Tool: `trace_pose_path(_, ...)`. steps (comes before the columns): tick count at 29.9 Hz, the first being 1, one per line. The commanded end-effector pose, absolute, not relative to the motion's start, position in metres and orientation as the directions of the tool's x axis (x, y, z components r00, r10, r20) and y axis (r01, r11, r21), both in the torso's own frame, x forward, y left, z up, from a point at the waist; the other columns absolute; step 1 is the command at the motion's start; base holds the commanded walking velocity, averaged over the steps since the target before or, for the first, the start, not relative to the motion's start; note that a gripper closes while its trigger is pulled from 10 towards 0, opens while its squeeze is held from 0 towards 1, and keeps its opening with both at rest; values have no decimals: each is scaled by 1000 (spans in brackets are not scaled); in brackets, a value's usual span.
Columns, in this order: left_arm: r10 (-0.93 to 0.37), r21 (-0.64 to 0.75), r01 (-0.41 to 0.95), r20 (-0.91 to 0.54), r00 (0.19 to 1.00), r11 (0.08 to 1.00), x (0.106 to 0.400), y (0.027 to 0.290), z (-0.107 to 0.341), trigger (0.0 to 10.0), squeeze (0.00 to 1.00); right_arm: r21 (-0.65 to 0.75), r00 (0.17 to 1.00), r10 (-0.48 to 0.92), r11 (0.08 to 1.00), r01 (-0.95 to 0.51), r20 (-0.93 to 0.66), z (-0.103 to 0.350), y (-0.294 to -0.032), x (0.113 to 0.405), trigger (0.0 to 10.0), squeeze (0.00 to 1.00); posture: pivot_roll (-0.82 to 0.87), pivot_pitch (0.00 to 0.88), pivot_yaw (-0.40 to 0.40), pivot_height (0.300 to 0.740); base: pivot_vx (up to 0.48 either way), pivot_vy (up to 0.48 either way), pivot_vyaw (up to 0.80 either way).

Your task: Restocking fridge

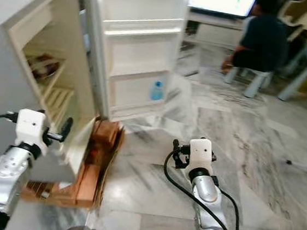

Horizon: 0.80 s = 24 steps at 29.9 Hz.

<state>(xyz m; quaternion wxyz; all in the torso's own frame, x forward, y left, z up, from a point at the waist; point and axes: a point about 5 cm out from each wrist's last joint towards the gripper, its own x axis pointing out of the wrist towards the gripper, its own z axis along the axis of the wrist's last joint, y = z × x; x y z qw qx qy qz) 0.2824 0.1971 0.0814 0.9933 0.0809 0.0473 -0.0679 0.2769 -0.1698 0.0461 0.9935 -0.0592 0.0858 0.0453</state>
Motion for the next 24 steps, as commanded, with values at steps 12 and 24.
trace_pose_path(12, -148, 182, 174, -149, 978, 968, 279, 191, 72, 10000, 0, -150, 985, 44, 986, -69, -168, 49, -181, 278, 10000, 0, 2, 0, -37, 740, 24, -443, -534)
trace_pose_path(24, -162, 217, 194, -158, 974, 957, 270, 204, 72, 10000, 0, -157, 987, 53, 985, -77, -149, 52, -174, 279, 10000, 0, 9, 0, -31, 740, 411, -130, -790)
